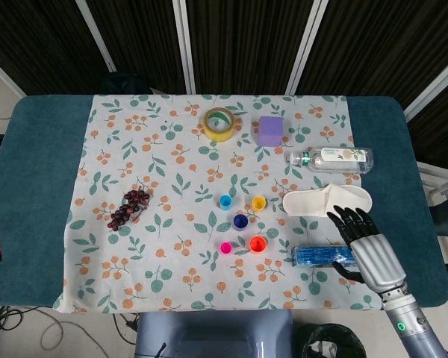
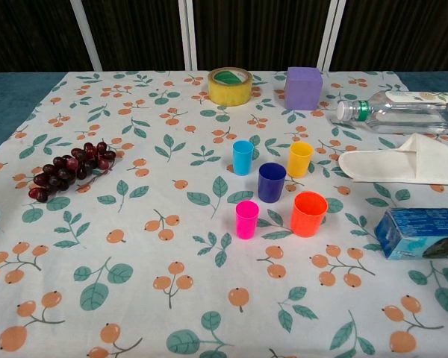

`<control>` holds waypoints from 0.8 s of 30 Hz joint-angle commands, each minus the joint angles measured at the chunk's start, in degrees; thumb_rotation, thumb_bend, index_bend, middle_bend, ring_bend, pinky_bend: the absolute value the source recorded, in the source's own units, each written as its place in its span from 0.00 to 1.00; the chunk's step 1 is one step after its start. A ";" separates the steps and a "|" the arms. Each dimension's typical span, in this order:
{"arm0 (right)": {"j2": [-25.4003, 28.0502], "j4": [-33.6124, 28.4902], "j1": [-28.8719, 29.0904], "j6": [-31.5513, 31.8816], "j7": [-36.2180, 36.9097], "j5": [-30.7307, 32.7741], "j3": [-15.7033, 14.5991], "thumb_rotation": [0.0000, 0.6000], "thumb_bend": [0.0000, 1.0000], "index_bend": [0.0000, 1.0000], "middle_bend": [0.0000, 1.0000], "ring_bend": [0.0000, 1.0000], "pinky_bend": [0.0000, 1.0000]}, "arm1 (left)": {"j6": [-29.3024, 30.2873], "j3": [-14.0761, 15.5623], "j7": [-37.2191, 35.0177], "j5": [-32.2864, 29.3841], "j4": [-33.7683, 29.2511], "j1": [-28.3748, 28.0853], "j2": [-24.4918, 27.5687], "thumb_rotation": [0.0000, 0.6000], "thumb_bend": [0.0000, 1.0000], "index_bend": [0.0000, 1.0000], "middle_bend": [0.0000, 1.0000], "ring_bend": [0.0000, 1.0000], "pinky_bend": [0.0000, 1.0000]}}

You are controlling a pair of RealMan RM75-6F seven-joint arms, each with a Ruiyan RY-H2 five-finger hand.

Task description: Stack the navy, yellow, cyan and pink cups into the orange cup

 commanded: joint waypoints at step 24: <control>-17.22 -1.79 26.23 -18.45 -29.67 35.83 12.12 1.00 0.31 0.18 0.00 0.00 0.04 | -0.55 -0.33 -1.04 -1.02 -0.02 0.03 0.29 1.00 0.77 0.15 0.01 0.00 0.00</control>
